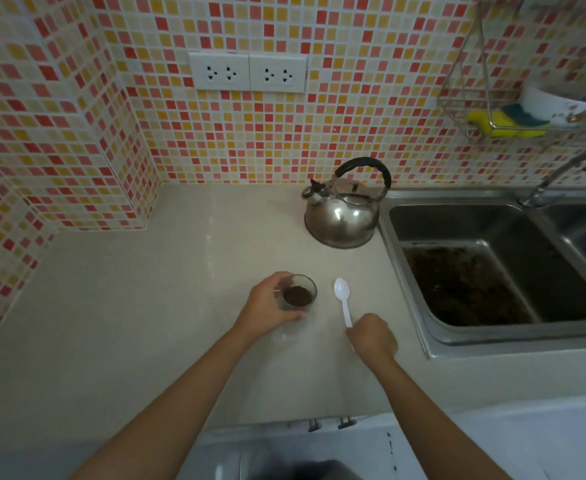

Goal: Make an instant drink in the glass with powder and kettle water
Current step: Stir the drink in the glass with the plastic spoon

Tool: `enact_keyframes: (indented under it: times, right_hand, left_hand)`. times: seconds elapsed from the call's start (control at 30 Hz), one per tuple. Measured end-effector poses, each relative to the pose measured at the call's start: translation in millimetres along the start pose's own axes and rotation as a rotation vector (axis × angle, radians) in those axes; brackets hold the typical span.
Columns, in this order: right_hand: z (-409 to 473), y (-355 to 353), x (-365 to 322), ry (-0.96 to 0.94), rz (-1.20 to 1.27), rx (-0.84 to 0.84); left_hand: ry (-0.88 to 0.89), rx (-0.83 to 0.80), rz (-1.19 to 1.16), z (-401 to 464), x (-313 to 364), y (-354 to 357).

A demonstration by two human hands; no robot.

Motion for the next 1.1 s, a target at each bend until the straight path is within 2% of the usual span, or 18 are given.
enact_keyframes:
  times: [0.1, 0.2, 0.3, 0.4, 0.47, 0.53, 0.63, 0.73, 0.8, 0.87, 0.97, 1.03, 1.1]
  right_hand:
    - [1, -11, 3, -0.008, 0.104, 0.037]
    - [-3, -43, 0, -0.075, 0.429, 0.152]
    - [-19, -91, -17, -0.242, 0.809, 0.249]
    - [-48, -138, -48, -0.467, 0.912, 0.327]
    - [-66, -153, -74, -0.630, 0.873, 0.316]
    - [-78, -148, -100, -0.747, 0.758, 0.237]
    - [-90, -114, -134, -0.879, 0.470, 0.095]
    - [-95, -84, -155, -1.008, 0.163, 0.075]
    - [-87, -70, -160, -1.005, 0.086, 0.046]
    - [-71, -62, -156, -0.909, 0.080, 0.030]
    - [-55, -51, -147, -0.762, 0.207, -0.032]
    - [-57, -45, -148, -0.756, 0.286, -0.083]
    - [-58, -44, -149, -0.769, 0.294, -0.062]
  left_hand:
    - [-0.026, 0.008, -0.018, -1, -3, 0]
    - [-0.035, 0.016, -0.029, -2, -5, 0]
    - [-0.038, 0.021, -0.038, -2, -6, -1]
    - [-0.037, 0.025, -0.036, -3, -5, -1]
    - [-0.036, 0.026, -0.035, -4, -4, -1]
    - [-0.036, 0.029, -0.034, -5, -3, -1]
    - [-0.029, 0.030, -0.026, -6, 0, -1]
    - [-0.030, 0.024, -0.028, -6, 2, -1]
    - [-0.030, 0.022, -0.028, -6, 2, -1]
    - [-0.040, 0.024, -0.032, -6, 1, -1]
    - [-0.060, 0.028, -0.045, -6, -1, 0]
    - [-0.068, 0.027, -0.048, -7, -2, 0]
    - [-0.071, 0.024, -0.051, -7, -2, 0]
Point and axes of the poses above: each hand's wrist, its own z-axis towards the middle knuckle, its own y-axis out of the palm, x = y × z, the point moved 10 cm from there along z, towards the middle knuckle, and after that the axes turned 2 degrees about y, right-handed, at the moved point
